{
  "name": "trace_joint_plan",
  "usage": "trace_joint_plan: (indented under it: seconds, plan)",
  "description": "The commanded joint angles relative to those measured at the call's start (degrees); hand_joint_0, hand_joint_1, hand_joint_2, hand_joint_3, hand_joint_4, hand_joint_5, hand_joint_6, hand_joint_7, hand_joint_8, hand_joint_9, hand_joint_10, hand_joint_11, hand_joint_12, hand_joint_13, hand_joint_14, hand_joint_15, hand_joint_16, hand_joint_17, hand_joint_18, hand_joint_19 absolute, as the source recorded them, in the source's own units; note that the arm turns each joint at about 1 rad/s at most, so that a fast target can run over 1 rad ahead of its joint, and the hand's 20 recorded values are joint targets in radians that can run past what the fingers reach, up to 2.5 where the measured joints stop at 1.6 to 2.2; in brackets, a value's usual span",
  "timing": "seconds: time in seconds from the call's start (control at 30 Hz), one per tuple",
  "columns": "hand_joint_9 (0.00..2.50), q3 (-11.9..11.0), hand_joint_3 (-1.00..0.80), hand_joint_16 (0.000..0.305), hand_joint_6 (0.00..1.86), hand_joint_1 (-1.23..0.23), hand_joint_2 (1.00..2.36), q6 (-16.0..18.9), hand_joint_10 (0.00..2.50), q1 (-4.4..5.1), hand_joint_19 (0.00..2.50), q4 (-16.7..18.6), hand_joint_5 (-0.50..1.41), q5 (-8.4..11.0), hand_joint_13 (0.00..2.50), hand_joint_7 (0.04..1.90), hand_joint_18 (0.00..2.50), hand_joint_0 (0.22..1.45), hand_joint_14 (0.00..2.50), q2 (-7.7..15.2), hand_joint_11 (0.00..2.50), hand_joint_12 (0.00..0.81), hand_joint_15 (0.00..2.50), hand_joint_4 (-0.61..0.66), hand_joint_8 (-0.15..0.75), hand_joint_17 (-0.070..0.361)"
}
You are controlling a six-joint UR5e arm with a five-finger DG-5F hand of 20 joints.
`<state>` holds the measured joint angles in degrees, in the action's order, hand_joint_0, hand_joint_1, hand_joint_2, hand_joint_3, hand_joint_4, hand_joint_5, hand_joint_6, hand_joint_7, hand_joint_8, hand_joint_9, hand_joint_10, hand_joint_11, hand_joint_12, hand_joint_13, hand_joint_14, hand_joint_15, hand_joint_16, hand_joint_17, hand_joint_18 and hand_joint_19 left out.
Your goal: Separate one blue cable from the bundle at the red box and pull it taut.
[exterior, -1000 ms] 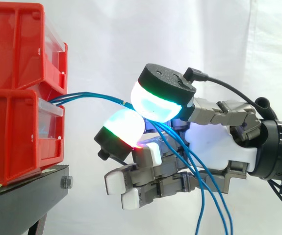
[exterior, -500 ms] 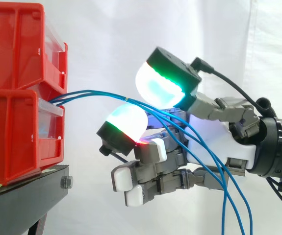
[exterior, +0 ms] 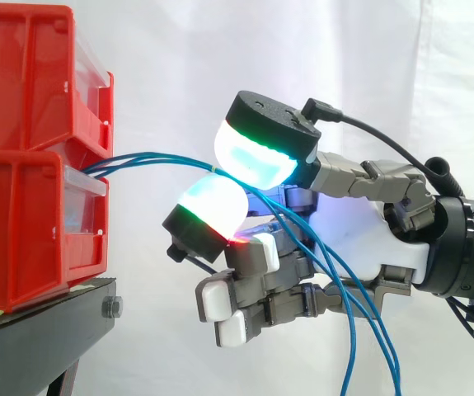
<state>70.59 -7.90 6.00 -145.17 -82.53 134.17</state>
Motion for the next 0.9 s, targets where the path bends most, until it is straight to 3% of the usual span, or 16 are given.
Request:
trace_joint_plan:
  seconds: [0.0, 0.17, 0.33, 0.5, 0.6, 0.7, 0.87]
  plan:
    - [1.05, -0.02, -0.25, 0.043, 0.89, -0.88, 1.02, -0.01, 0.02, 0.07, 0.63, -0.02, -0.15, 0.00, 0.91, 1.26, 0.74, 0.67, 0.02, 0.04, 0.90, 0.375, 0.52, 0.12, 0.322, 0.097]
    - [1.03, -0.02, -0.47, 0.042, 0.91, -0.90, 1.00, -0.10, 0.02, -0.02, 0.62, -0.11, -0.16, 0.00, 0.91, 1.23, 0.74, 0.76, 0.02, 0.04, 0.91, 0.364, 0.52, 0.04, 0.305, 0.095]
    - [1.03, -0.02, -0.50, 0.041, 0.91, -0.91, 1.00, -0.10, 0.02, 0.07, 0.62, -0.02, -0.16, 0.00, 0.91, 1.24, 0.75, 0.78, 0.02, 0.04, 0.90, 0.359, 0.53, 0.03, 0.305, 0.093]
    - [1.05, -0.02, -0.50, 0.041, 0.91, -0.92, 1.00, -0.19, 0.02, 0.07, 0.61, -0.11, -0.16, 0.00, 0.93, 1.19, 0.77, 0.74, 0.02, 0.04, 0.92, 0.357, 0.55, 0.08, 0.302, 0.092]
    - [1.09, -0.02, -0.50, 0.041, 0.91, -0.91, 1.00, -0.19, 0.02, 0.15, 0.64, -0.20, -0.15, 0.00, 0.94, 1.19, 0.77, 0.65, 0.02, 0.04, 0.92, 0.360, 0.55, 0.13, 0.308, 0.091]
    - [1.10, -0.02, -0.50, 0.043, 0.90, -0.84, 1.00, -0.19, 0.02, 0.15, 0.65, -0.20, -0.15, 0.00, 0.96, 1.15, 0.79, 0.54, 0.02, 0.04, 0.90, 0.370, 0.55, 0.15, 0.316, 0.097]
    - [1.13, -0.11, -0.50, 0.045, 0.89, -0.62, 1.00, -0.19, 0.02, 0.24, 0.66, -0.11, -0.14, 0.00, 1.00, 1.10, 0.83, 0.53, 0.02, 0.04, 0.89, 0.382, 0.56, 0.16, 0.325, 0.102]
